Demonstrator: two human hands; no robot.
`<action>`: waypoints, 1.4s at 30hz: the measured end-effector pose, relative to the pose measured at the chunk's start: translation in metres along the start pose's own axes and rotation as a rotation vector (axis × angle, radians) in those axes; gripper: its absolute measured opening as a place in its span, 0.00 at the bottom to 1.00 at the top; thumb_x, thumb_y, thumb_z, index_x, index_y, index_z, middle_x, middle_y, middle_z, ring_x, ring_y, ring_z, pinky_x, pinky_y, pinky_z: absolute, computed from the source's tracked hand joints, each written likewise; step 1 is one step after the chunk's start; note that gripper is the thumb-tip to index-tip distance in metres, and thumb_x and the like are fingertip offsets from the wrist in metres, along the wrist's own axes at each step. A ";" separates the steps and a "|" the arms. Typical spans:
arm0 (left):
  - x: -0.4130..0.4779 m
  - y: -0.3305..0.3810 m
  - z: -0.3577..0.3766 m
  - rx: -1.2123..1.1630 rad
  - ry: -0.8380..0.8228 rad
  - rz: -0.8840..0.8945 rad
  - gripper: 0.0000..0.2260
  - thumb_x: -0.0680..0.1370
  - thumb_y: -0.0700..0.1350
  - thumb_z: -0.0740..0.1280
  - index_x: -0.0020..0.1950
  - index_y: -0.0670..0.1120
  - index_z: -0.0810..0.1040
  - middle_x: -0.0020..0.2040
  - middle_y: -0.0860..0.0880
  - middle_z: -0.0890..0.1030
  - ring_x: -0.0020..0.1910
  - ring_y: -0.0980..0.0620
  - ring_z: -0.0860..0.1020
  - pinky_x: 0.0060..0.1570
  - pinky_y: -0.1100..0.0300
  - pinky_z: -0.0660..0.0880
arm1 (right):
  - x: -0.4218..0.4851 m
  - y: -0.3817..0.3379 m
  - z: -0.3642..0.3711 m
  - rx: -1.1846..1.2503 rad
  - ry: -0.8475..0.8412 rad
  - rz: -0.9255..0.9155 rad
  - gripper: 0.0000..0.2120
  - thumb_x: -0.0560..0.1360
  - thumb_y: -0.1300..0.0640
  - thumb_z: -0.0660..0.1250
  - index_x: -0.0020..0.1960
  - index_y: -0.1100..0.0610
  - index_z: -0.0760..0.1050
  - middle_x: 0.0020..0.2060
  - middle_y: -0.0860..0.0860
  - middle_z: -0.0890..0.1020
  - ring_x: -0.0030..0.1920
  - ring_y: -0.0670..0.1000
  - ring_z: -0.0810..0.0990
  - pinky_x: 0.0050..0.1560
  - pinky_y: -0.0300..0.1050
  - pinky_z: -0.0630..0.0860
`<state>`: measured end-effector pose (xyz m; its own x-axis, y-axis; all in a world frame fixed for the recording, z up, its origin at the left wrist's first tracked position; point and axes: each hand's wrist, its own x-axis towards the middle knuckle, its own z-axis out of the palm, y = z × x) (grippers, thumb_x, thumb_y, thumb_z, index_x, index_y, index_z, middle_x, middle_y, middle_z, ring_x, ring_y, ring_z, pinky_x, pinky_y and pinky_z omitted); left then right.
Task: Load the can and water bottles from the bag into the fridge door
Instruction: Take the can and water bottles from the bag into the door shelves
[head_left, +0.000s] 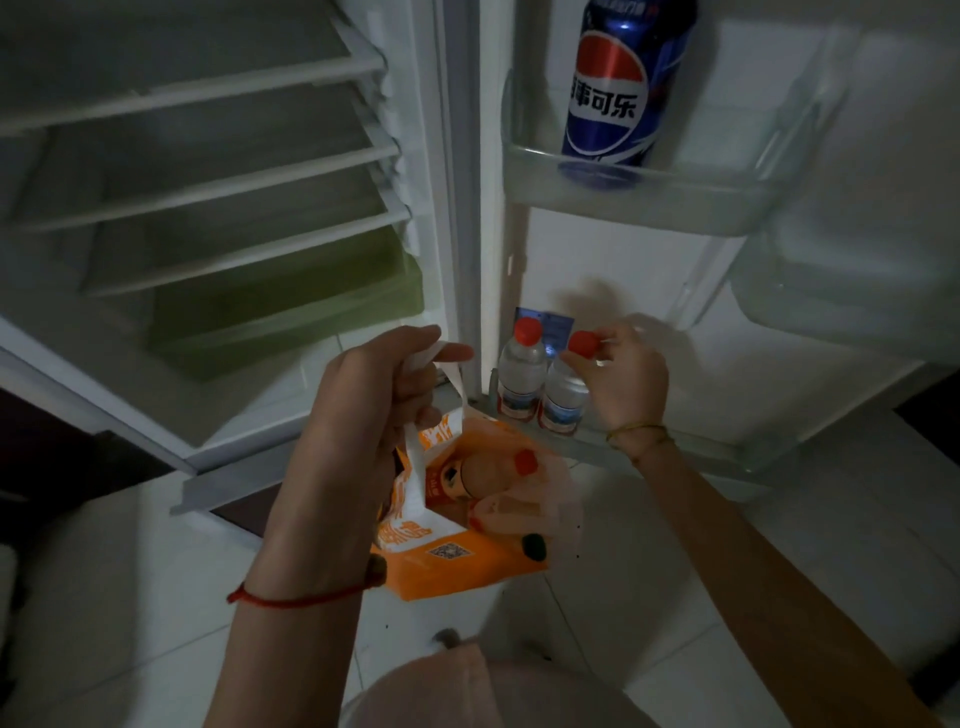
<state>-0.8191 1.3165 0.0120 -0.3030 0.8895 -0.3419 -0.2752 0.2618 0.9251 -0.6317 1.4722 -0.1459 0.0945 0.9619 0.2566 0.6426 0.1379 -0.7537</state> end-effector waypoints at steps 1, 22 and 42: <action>-0.001 -0.001 0.001 -0.001 0.001 0.001 0.14 0.79 0.44 0.61 0.51 0.35 0.81 0.26 0.53 0.57 0.20 0.58 0.57 0.23 0.65 0.63 | 0.001 0.000 -0.001 -0.019 -0.016 0.000 0.20 0.65 0.47 0.78 0.50 0.57 0.79 0.43 0.54 0.86 0.45 0.55 0.84 0.45 0.54 0.80; -0.032 -0.015 0.014 0.028 0.021 0.032 0.13 0.79 0.44 0.61 0.50 0.36 0.82 0.27 0.51 0.58 0.20 0.57 0.57 0.23 0.65 0.65 | -0.136 0.053 0.055 0.253 -0.610 0.479 0.09 0.76 0.45 0.61 0.48 0.44 0.80 0.44 0.49 0.82 0.45 0.54 0.81 0.50 0.54 0.80; -0.038 -0.022 0.032 -0.077 0.047 0.048 0.13 0.79 0.44 0.61 0.51 0.38 0.82 0.28 0.52 0.57 0.22 0.57 0.56 0.34 0.54 0.52 | -0.147 0.035 0.015 0.106 -0.284 0.146 0.08 0.69 0.55 0.75 0.45 0.51 0.76 0.34 0.43 0.78 0.36 0.41 0.75 0.41 0.36 0.70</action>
<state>-0.7728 1.2893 0.0098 -0.3600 0.8812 -0.3064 -0.3276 0.1881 0.9259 -0.6349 1.3395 -0.2189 -0.0458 0.9986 -0.0261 0.5540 0.0037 -0.8325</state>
